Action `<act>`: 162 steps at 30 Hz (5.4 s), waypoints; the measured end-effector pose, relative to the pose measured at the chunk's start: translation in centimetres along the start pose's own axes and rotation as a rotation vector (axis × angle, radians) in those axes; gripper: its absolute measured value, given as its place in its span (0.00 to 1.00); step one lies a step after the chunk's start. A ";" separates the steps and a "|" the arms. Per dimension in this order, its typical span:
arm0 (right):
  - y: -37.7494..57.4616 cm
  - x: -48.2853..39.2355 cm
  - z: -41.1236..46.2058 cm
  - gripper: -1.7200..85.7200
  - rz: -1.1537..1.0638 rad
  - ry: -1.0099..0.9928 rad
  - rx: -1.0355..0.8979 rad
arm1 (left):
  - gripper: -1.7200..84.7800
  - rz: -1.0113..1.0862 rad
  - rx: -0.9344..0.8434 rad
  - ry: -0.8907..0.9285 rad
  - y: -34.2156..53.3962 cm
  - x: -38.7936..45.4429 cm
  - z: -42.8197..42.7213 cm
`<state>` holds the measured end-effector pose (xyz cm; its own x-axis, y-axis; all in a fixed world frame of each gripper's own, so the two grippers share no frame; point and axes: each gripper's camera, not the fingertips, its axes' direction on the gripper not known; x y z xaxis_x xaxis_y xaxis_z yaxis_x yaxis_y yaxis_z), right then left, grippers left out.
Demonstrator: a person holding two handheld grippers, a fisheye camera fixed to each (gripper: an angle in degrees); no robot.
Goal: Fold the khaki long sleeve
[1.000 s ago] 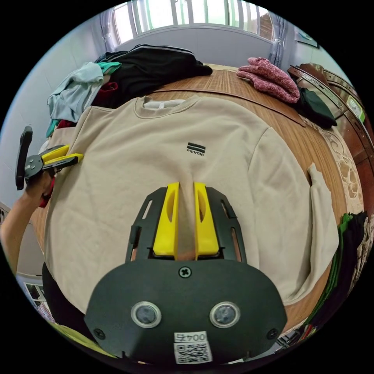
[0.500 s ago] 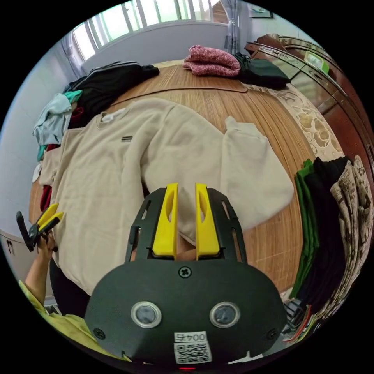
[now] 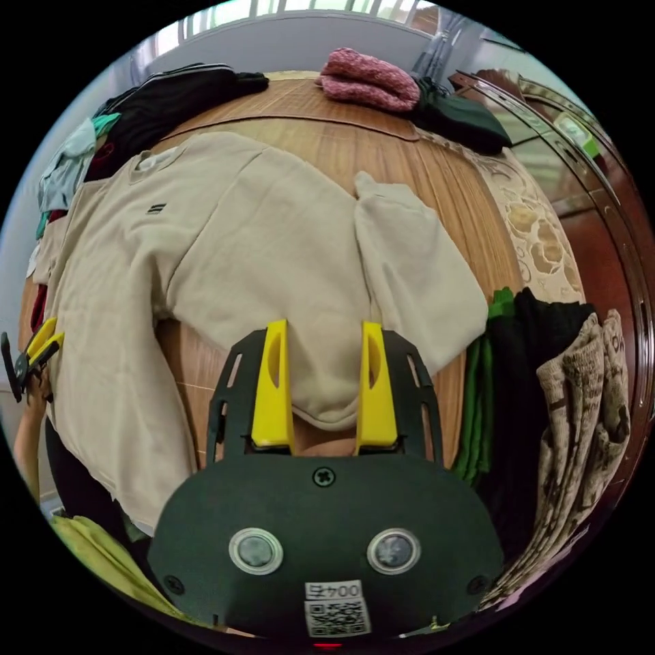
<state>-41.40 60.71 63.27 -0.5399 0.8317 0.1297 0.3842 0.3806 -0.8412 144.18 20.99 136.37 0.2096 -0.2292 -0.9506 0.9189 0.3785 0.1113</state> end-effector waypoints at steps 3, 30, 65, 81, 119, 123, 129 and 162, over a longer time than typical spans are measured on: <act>-0.7 4.1 -2.3 0.16 0.071 -0.038 -0.047 | 0.22 0.003 0.001 -0.003 -0.7 -0.6 -0.1; 34.8 14.7 -27.1 0.10 0.466 -0.752 0.093 | 0.21 0.504 0.072 0.538 0.8 20.6 -16.1; 16.2 33.1 -31.8 0.19 0.940 -1.400 0.231 | 0.03 0.156 0.042 0.696 -6.5 -3.3 -19.4; 7.6 27.3 -22.3 0.10 1.102 -1.291 0.228 | 0.03 0.187 0.000 0.788 -9.1 -4.6 -15.7; 18.8 -12.8 -21.6 0.04 0.043 -0.240 0.164 | 0.20 0.321 -0.089 0.768 3.4 15.0 -9.1; 23.2 -19.7 -17.1 0.02 -0.057 -0.016 0.035 | 0.19 0.148 -0.075 0.552 10.8 2.8 -10.4; 25.9 -23.9 -11.4 0.01 -0.059 0.199 0.001 | 0.19 -0.239 -0.111 0.519 21.3 -11.2 -9.1; 34.4 -7.5 -16.3 0.18 0.300 -0.506 -0.001 | 0.21 -0.111 -0.289 0.427 26.2 -1.5 -3.1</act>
<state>-11.92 74.18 41.96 -0.6978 0.6064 -0.3812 0.5762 0.1591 -0.8017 166.91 33.99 139.81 -0.0945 0.0811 -0.9922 0.7856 0.6183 -0.0242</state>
